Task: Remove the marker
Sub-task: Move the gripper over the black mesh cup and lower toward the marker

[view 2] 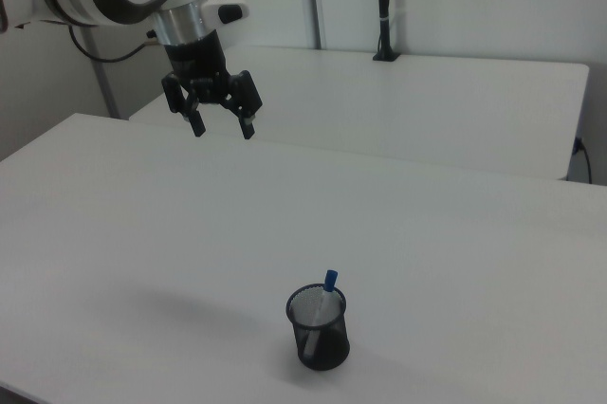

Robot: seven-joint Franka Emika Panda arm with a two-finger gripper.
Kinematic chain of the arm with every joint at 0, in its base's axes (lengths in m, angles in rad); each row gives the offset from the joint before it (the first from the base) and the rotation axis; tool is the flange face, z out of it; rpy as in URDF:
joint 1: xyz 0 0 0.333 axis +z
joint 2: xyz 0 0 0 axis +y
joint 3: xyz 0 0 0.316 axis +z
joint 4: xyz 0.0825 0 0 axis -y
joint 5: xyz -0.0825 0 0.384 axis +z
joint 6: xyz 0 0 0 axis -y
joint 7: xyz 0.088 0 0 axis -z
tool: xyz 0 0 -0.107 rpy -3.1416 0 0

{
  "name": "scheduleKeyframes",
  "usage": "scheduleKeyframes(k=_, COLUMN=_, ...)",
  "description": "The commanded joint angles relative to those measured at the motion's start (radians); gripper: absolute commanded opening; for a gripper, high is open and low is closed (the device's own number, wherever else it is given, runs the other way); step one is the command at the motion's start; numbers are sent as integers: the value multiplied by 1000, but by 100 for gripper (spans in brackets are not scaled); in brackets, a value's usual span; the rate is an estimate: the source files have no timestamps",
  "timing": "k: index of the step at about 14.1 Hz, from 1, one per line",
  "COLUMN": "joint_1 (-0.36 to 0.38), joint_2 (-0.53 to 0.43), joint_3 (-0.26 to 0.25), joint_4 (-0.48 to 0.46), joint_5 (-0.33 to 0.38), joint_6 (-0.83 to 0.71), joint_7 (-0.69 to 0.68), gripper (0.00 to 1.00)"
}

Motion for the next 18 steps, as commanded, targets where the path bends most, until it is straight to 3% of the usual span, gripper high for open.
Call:
scheduleKeyframes(k=1, joint_1=1, joint_2=-12, joint_3=3, joint_4=1, joint_5=6, joint_6=-9, joint_7=18, gripper=100)
scheduleKeyframes(k=11, joint_1=-19, joint_2=-27, joint_3=-5, joint_4=1, joint_5=6, joint_6=-48, joint_7=-8, gripper=100)
scheduleKeyframes(k=16, joint_1=-132, joint_2=-56, joint_3=-19, joint_4=-26, joint_5=2, joint_6=-154, joint_7=-384, gripper=100)
scheduleKeyframes(k=18, joint_1=-161, joint_2=-61, joint_3=-31, joint_4=-65, joint_5=-12, joint_6=-151, joint_7=-404, gripper=100)
